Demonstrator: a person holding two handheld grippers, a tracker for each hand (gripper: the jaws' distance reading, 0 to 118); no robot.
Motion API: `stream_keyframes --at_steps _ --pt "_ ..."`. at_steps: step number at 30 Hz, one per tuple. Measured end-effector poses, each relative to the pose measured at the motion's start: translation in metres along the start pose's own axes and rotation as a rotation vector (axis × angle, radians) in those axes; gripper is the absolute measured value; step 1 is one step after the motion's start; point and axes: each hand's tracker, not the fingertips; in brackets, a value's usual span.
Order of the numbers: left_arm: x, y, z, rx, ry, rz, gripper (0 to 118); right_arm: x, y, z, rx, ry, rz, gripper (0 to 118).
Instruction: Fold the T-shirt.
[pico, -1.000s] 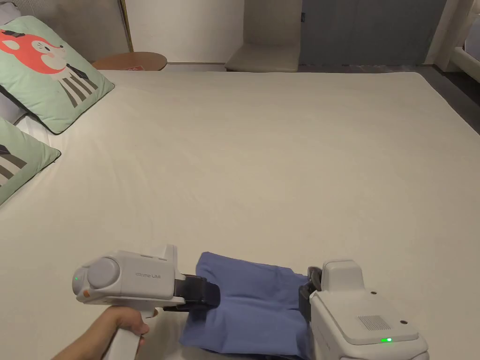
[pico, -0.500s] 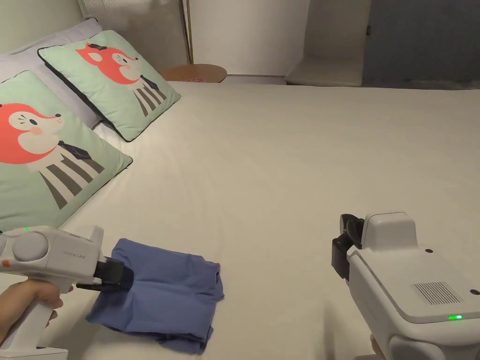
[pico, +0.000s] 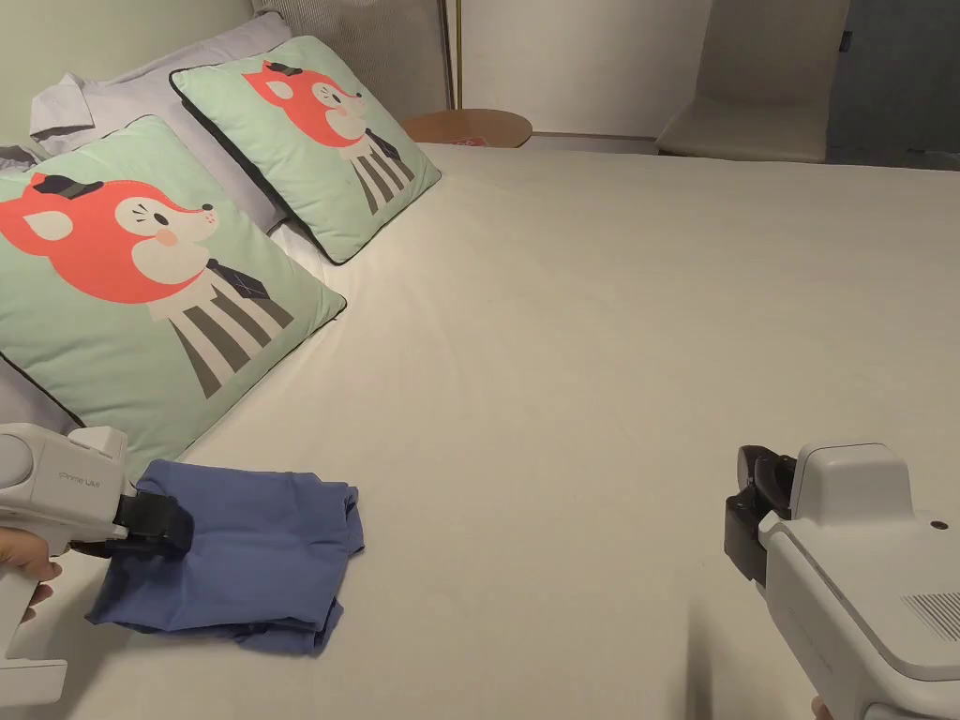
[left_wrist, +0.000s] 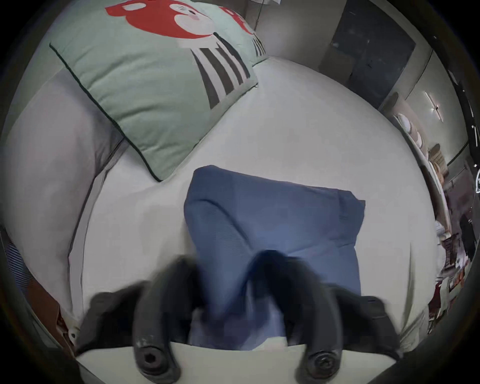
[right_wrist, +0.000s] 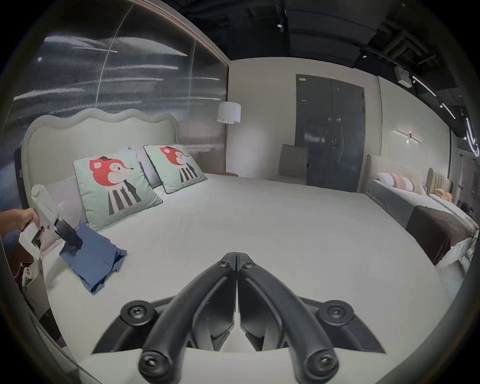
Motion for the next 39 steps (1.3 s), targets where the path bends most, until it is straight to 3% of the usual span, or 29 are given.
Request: stream_keyframes --at_steps 1,2,3,13,19,24,32,39 --pt "-0.012 0.006 -0.008 0.002 0.028 -0.004 88 0.002 0.0 0.0 -0.001 0.001 -0.001 0" --pt "-0.009 0.005 -0.007 0.006 0.049 -0.003 107 0.003 0.0 0.003 -0.004 -0.001 -0.003 0" --pt "-0.007 0.004 -0.005 0.02 0.049 -0.002 110 0.005 -0.001 0.005 -0.004 -0.001 -0.004 0" --pt "0.06 -0.018 0.078 0.243 0.078 0.009 108 0.032 0.017 0.058 0.065 -0.019 -0.017 0" --pt "0.139 -0.044 0.153 0.487 0.118 -0.075 107 0.058 0.032 0.106 0.148 -0.049 -0.02 0" --pt "0.219 -0.08 0.214 0.716 0.044 -0.139 107 0.081 0.042 0.145 0.224 -0.107 -0.011 0" --pt "0.32 -0.134 0.238 0.997 -0.078 -0.205 108 0.112 0.046 0.191 0.299 -0.219 0.015 0" --pt "0.387 -0.173 0.215 1.188 -0.096 -0.233 108 0.132 0.039 0.214 0.332 -0.291 0.023 0"
